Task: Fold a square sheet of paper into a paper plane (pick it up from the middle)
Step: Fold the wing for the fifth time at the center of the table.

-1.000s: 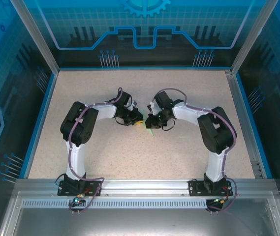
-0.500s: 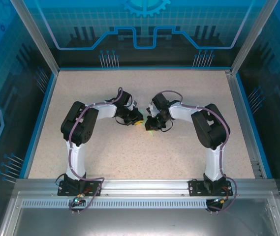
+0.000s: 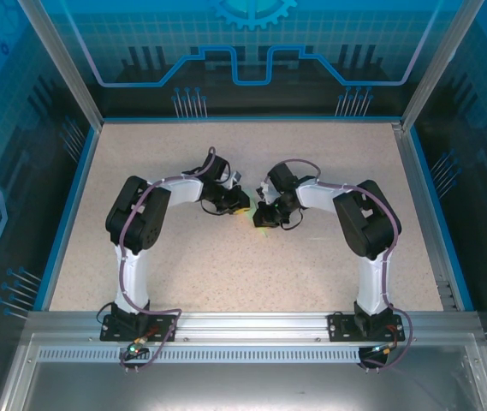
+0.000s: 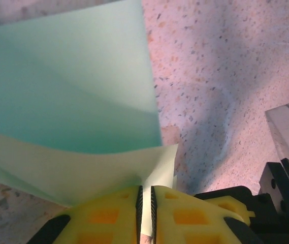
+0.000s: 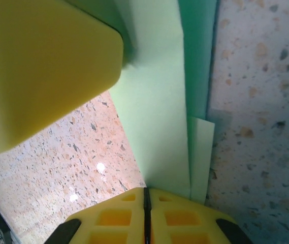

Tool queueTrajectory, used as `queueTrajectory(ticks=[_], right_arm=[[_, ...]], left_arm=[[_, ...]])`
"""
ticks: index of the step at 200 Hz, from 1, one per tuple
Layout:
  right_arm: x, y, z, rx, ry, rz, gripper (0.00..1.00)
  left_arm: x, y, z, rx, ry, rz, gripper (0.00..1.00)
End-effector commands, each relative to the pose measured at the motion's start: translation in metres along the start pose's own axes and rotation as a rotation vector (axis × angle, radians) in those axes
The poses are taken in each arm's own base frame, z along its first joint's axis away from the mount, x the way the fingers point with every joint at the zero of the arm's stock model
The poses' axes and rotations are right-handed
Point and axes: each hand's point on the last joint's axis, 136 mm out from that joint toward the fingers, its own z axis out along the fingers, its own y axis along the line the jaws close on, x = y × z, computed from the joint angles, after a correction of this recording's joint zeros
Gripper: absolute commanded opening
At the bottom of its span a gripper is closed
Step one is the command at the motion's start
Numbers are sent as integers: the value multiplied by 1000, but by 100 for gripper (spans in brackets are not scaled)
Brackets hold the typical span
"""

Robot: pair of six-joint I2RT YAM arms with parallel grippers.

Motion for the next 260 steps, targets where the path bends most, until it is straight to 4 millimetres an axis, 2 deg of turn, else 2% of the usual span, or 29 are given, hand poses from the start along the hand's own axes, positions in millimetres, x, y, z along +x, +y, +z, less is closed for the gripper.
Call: queueTrajectory(ticks=[1, 64, 164, 260], right_arm=[[42, -46, 20, 130, 139, 117, 9], [45, -51, 24, 137, 154, 128, 9], [49, -53, 26, 140, 167, 131, 9], [53, -55, 27, 145, 178, 135, 9]], left_arm=[[-14, -27, -23, 53, -52, 119, 17], [-24, -8, -28, -56, -89, 145, 17], [-37, 28, -18, -168, -89, 134, 17], [-47, 45, -12, -221, -86, 120, 17]])
